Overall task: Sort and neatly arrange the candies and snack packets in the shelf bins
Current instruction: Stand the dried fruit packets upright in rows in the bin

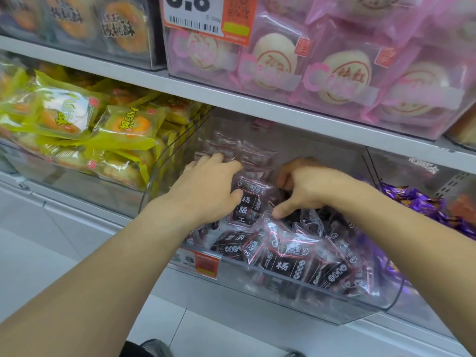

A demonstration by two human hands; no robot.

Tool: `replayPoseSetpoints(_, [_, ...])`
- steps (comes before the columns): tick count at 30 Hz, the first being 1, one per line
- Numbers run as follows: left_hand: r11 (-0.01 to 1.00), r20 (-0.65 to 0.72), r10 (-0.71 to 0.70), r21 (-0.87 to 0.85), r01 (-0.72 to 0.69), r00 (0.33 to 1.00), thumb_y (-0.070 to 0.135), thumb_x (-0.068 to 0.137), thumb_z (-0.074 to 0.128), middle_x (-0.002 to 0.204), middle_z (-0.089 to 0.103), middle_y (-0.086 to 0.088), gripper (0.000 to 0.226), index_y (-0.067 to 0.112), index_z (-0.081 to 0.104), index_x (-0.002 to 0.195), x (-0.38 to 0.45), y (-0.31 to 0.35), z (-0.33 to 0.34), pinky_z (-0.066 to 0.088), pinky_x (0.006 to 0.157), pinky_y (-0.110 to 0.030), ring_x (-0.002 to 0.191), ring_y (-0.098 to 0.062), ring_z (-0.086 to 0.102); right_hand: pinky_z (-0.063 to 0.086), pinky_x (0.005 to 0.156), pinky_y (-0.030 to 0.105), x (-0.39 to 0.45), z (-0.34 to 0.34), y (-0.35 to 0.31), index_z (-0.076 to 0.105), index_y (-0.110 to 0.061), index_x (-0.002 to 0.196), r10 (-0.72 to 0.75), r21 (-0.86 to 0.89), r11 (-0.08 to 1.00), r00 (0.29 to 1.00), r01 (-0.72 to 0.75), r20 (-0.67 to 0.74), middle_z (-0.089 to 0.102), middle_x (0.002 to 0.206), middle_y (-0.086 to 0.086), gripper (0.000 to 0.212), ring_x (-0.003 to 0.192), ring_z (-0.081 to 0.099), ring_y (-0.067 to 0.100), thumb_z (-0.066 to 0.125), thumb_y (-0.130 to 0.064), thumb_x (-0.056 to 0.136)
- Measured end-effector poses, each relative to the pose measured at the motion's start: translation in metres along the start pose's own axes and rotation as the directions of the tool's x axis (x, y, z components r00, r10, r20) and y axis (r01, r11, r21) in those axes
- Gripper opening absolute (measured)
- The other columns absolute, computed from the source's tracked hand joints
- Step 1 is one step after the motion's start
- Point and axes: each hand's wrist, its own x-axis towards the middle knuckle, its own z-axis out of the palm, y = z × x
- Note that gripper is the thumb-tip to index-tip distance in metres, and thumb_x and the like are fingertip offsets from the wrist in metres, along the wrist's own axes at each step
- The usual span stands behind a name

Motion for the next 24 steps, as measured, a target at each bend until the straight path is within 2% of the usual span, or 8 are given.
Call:
replayPoseSetpoints(2, [1.000,0.017,0.016,0.011,-0.016,1.000,0.046,0.095,0.052,0.138,0.047,-0.008,0.055,0.028,0.040,0.146,0.000,0.001,0.001,0.038,0.107,-0.048,0.131,-0.030,0.041,0.056,0.086,0.034,0.000,0.009,0.010,0.066,-0.017,0.112,-0.032,-0.009,0.999,0.997,0.032,0.075,0.071,0.105,0.001,0.077,0.093,0.066,0.022,0.082,-0.068,0.057])
replayPoseSetpoints(4, [1.000,0.027,0.016,0.025,-0.017,1.000,0.047,0.095,0.051,0.139,0.047,-0.008,0.057,0.028,0.038,0.146,0.001,0.000,0.002,0.038,0.108,-0.048,0.132,-0.031,0.041,0.054,0.086,0.032,0.001,0.015,0.013,0.064,-0.021,0.115,-0.082,0.044,0.996,0.994,0.079,0.073,0.071,0.106,-0.001,0.070,0.094,0.064,0.019,0.080,-0.065,0.063])
replayPoseSetpoints(8, [0.997,0.035,0.014,0.071,-0.016,0.999,0.049,0.094,0.050,0.138,0.047,-0.008,0.059,0.026,0.036,0.147,0.000,0.002,0.004,0.037,0.109,-0.047,0.132,-0.031,0.040,0.048,0.093,0.031,0.004,0.012,0.014,0.052,-0.025,0.139,-0.142,0.077,0.988,0.980,0.132,0.141,0.063,0.127,-0.004,0.072,0.104,0.058,0.017,0.072,-0.059,0.078])
replayPoseSetpoints(12, [0.998,0.032,0.004,0.067,-0.006,0.999,0.049,0.094,0.049,0.140,0.045,-0.007,0.059,0.027,0.034,0.147,-0.002,0.003,0.004,0.035,0.110,-0.045,0.134,-0.029,0.038,0.050,0.090,0.030,0.007,0.012,0.016,0.072,-0.024,0.115,-0.101,0.125,0.988,0.990,0.089,0.097,0.069,0.116,-0.003,0.048,0.102,0.062,0.019,0.073,-0.057,0.079])
replayPoseSetpoints(15, [0.998,0.037,0.006,0.063,-0.008,0.999,0.049,0.094,0.048,0.140,0.045,-0.007,0.059,0.027,0.034,0.147,-0.003,0.002,0.004,0.035,0.110,-0.045,0.135,-0.029,0.037,0.049,0.083,0.027,0.003,0.005,0.020,0.074,-0.025,0.108,-0.077,0.104,0.992,0.994,0.069,0.072,0.068,0.107,-0.008,0.041,0.097,0.061,0.017,0.077,-0.052,0.078])
replayPoseSetpoints(19, [0.999,0.040,0.009,0.053,-0.011,0.999,0.049,0.094,0.048,0.142,0.044,-0.006,0.059,0.028,0.033,0.148,-0.002,0.001,0.003,0.033,0.112,-0.046,0.136,-0.028,0.036,0.046,0.060,0.017,-0.010,-0.008,0.037,0.075,-0.030,0.099,-0.052,0.102,0.994,0.998,0.049,0.023,0.068,0.098,-0.013,0.022,0.084,0.061,0.009,0.080,-0.037,0.079])
replayPoseSetpoints(22, [0.998,0.052,0.009,0.057,-0.012,0.999,0.049,0.094,0.048,0.143,0.043,-0.007,0.059,0.028,0.033,0.148,-0.002,0.001,0.003,0.033,0.112,-0.045,0.136,-0.028,0.036,0.054,0.072,0.023,-0.023,-0.007,0.045,0.075,-0.029,0.082,-0.020,0.198,0.980,0.996,0.038,-0.091,0.071,0.089,-0.014,0.012,0.083,0.064,0.008,0.080,-0.036,0.074])
replayPoseSetpoints(24, [0.998,0.062,0.001,0.069,-0.006,0.998,0.050,0.094,0.048,0.143,0.044,-0.007,0.059,0.027,0.034,0.147,-0.003,0.003,0.002,0.033,0.111,-0.045,0.136,-0.029,0.036,0.054,0.074,0.026,-0.035,-0.002,0.046,0.071,-0.026,0.078,0.034,0.333,0.942,0.976,0.040,-0.213,0.071,0.083,-0.012,0.017,0.081,0.065,0.010,0.072,-0.041,0.070])
